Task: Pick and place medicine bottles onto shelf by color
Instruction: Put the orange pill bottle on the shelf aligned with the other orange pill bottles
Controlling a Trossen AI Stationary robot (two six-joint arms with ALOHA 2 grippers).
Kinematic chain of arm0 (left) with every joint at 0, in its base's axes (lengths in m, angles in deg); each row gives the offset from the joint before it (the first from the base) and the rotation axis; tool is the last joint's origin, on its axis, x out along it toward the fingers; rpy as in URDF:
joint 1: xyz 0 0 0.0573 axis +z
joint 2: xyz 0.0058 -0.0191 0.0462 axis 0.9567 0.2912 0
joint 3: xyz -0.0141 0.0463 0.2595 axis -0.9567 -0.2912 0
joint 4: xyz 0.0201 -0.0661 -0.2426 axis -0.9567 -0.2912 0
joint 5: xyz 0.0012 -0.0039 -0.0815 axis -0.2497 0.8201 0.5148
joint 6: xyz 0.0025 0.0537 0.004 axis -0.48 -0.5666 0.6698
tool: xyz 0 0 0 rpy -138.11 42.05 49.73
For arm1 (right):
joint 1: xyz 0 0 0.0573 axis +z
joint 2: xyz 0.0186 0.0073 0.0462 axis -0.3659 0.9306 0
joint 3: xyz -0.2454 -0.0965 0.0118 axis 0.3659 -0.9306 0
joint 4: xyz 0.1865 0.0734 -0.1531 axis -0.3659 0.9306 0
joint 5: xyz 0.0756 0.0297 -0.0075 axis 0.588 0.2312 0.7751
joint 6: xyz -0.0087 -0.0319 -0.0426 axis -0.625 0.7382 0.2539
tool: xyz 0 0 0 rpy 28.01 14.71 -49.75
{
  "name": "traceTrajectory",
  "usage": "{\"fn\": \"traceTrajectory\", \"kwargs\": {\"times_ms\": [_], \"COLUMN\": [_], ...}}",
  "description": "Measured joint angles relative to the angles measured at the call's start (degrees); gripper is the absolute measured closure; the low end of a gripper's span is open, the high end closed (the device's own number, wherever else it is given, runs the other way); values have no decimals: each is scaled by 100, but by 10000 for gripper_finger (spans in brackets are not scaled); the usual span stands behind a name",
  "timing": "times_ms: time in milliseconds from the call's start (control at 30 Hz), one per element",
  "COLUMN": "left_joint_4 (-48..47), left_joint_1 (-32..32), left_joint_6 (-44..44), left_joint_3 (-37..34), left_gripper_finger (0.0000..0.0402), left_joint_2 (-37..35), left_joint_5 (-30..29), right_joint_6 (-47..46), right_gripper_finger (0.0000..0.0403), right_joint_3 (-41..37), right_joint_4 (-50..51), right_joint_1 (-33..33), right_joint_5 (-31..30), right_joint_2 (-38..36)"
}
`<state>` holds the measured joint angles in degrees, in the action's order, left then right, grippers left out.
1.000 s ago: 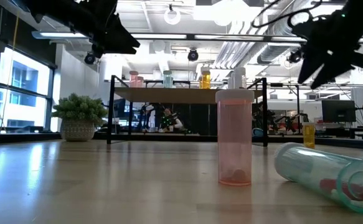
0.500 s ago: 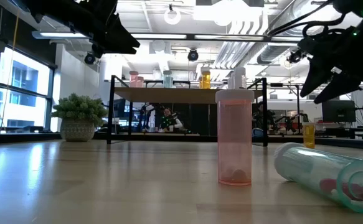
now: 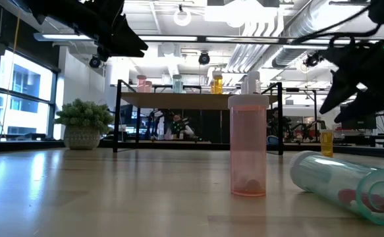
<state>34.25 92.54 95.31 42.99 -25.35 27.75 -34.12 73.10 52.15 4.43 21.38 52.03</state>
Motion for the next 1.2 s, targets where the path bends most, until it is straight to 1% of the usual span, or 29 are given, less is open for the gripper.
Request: {"fn": "traceTrajectory", "kwargs": {"times_ms": [133,267,333,533,667,900,1200], "left_joint_4": [1,1,1,1,3,16,124], "left_joint_1": [-1,-1,-1,1,1,1,1], "left_joint_6": [-3,-220,-344,-860,-1207,-1402,-1718], "left_joint_3": [0,0,0,0,1,0,0], "left_gripper_finger": [232,232,232,232,232,232,232], "left_joint_2": [0,0,0,0,0,0,0], "left_joint_5": [0,-48,-218,-981,-1297,-1423,-1423], "right_joint_6": [-162,-206,-318,-769,-926,-918,-920], "right_gripper_finger": [226,226,226,226,226,226,226], "right_joint_3": [-89,-108,-108,-108,-108,-106,-102], "right_joint_4": [-28,-70,-74,-91,-298,-765,-1240], "right_joint_1": [15,-33,-50,-208,-333,-561,-810], "right_joint_5": [-170,-201,-205,-340,-551,-984,-1175], "right_joint_2": [344,805,1068,1938,2527,3348,4092]}}
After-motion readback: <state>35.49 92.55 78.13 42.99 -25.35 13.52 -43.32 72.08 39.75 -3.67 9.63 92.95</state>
